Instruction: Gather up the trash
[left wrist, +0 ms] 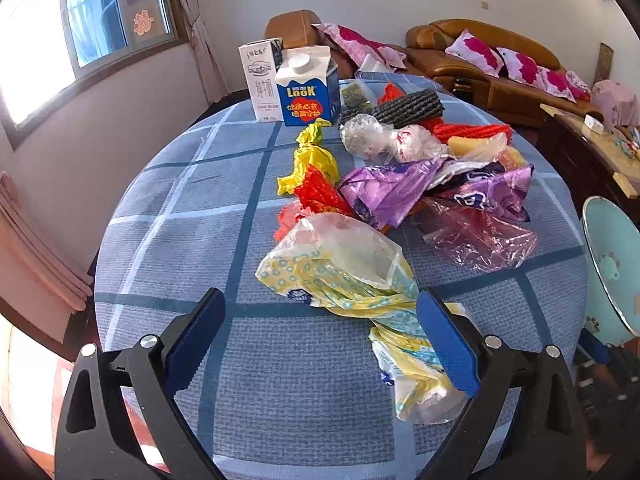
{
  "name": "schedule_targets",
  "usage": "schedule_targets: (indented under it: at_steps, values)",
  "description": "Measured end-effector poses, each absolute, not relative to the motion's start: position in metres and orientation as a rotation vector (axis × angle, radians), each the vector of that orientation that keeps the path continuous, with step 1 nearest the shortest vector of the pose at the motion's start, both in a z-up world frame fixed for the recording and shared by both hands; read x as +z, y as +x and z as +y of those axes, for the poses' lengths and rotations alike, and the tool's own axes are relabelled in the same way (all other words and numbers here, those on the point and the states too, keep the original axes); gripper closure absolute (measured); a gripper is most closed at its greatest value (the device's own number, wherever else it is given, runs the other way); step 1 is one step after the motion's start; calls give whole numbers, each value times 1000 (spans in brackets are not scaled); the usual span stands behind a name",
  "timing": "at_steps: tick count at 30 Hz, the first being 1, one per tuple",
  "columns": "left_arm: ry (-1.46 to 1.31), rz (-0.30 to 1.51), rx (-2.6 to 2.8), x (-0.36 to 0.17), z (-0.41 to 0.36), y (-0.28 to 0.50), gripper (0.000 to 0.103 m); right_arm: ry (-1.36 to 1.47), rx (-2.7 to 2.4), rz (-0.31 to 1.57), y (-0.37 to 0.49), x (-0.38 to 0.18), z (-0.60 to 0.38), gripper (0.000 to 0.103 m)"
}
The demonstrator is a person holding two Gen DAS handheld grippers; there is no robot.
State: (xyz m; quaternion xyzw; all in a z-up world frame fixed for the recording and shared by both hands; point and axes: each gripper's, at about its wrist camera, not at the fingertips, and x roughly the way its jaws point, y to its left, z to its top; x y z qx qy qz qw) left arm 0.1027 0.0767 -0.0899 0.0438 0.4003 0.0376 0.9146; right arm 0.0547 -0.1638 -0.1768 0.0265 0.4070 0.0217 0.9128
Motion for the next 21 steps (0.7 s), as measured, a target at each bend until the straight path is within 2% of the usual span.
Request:
schedule_targets:
  at_steps: [7,13,14,15,17,21]
  values:
    - [81,840,69,-94,78,110,9,-146,-58,877,92,-225,-142,58]
    - [75,858,54,-96,79,116,9,-124,-80,830,106,-234,-140,60]
    - [72,860,53,-96,80,117,9,-126,-80,824,106,-235,-139,66]
    - [71,863,51,-96,79,118,9,-140,-88,817,105,-236,-140,81]
    - [73,861,50,-96,80,119,9,-157,-104,823,101,-240,-144,100]
    - [74,861,49,-97,79,120,9,-59,-106,828,91,-243,-165,100]
